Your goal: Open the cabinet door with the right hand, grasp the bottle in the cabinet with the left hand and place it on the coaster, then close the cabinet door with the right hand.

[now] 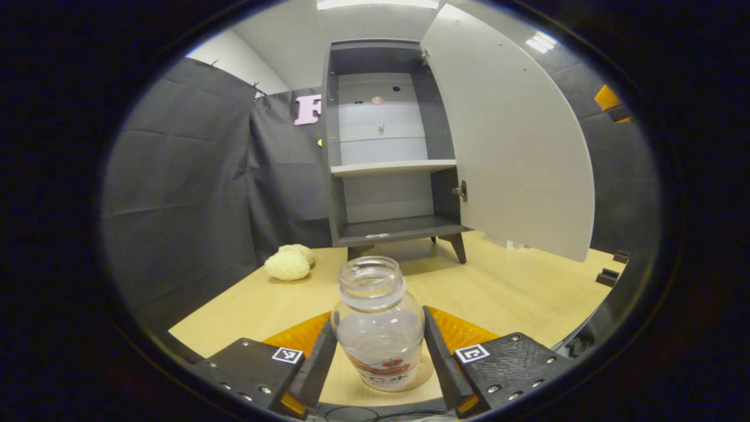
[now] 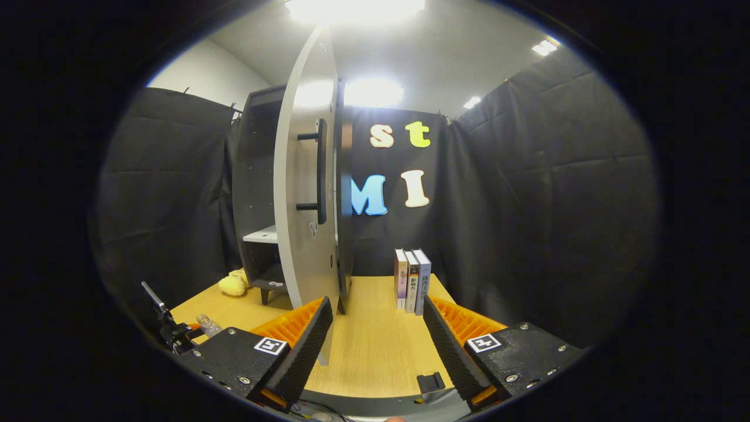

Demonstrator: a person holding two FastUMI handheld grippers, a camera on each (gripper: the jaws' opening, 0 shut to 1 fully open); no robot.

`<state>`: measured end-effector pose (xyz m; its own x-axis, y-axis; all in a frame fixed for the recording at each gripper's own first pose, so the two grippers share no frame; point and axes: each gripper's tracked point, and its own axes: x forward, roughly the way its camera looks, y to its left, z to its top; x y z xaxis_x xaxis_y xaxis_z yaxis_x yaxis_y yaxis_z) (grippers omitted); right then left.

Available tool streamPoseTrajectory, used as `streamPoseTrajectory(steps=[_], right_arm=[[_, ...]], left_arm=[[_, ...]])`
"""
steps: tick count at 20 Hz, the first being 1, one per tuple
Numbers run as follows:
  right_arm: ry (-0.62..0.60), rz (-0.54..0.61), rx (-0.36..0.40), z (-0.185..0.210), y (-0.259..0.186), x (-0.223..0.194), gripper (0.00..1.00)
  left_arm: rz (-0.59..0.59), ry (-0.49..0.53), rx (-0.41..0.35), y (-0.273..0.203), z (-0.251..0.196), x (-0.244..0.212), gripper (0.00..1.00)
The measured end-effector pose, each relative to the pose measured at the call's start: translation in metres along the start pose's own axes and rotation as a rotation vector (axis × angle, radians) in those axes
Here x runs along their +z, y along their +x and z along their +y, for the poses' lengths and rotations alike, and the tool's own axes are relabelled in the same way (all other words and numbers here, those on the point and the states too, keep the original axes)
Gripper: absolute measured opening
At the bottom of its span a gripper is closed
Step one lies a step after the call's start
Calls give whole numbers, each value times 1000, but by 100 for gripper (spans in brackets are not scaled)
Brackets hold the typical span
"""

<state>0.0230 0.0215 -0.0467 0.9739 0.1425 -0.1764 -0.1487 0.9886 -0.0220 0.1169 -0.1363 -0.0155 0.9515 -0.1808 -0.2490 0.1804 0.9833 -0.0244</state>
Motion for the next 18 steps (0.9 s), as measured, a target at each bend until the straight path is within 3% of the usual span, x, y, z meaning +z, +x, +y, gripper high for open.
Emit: streamPoseTrajectory(steps=[2,3,11,12,13,18], right_arm=[[9,-35,9,-1,0,16,95],[14,-53,12,-2,1,23,96],[55,-181,38,-2,23,87,95],[54,-198,30,-2,27,96,95],[46,-212,17,-4,33,103,95],[-11,-226,-118,-13,61,125,95]], left_arm=[[-7,-4,18,-6,5,8,83],[-9,-10,23,-10,6,12,78],[-83,-71,55,-33,9,69,78],[-89,-73,63,-36,13,78,83],[-92,-71,72,-37,18,86,78],[-94,-71,111,-47,56,116,78]])
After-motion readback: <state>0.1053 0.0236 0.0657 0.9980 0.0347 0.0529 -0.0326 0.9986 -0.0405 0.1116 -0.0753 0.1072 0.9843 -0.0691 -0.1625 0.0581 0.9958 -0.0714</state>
